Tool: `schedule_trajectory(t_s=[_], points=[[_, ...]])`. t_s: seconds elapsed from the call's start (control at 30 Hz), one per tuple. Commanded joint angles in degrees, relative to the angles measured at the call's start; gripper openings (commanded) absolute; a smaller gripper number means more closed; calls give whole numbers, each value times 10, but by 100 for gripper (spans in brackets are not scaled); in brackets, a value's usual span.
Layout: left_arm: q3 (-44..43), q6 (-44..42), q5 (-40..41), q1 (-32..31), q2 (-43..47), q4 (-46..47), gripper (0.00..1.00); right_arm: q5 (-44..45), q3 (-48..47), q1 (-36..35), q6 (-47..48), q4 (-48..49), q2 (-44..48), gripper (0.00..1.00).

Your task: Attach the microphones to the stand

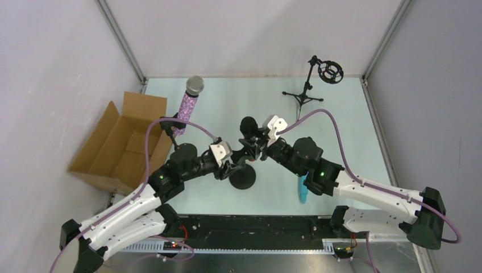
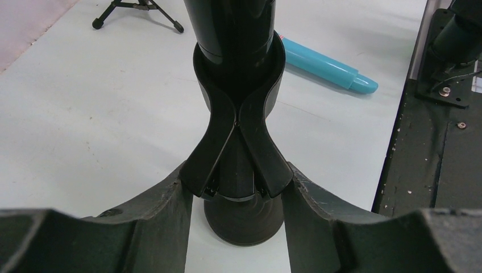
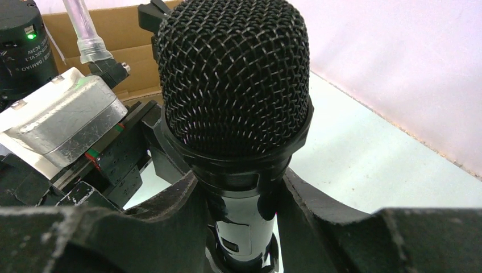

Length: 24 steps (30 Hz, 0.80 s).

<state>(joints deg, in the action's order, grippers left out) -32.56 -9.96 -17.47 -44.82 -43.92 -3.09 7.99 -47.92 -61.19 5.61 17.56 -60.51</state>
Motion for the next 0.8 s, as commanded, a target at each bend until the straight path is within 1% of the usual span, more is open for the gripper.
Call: schedule_trajectory(t_s=[0.0,0.13,0.17,0.2,0.23,0.27,0.3,0.33,0.43,0.6,0.77], points=[[2,-17,12,3,13,28,0,21,21,-7,-12,14,6,0],[-1,-18,10,3,12,28,1,25,30,-7,-18,14,8,0],[-3,-17,13,3,11,28,5,25,30,-7,-17,12,8,0],[-5,-13,15,3,11,28,29,25,30,-7,-17,11,10,0],[-8,-10,19,3,11,28,46,26,30,-6,-16,11,10,0],[-12,-8,22,3,12,28,82,29,29,-6,-16,12,11,0],[-15,-4,30,3,14,28,91,30,29,-5,-16,12,13,0],[-22,-2,34,3,16,28,97,33,28,-6,-18,12,13,0],[-43,5,44,3,27,25,100,50,11,-2,-17,1,7,0],[-99,11,25,3,49,6,100,71,-20,13,-7,0,-16,0],[-125,-14,-1,3,88,-22,100,72,-71,54,2,21,-59,0]])
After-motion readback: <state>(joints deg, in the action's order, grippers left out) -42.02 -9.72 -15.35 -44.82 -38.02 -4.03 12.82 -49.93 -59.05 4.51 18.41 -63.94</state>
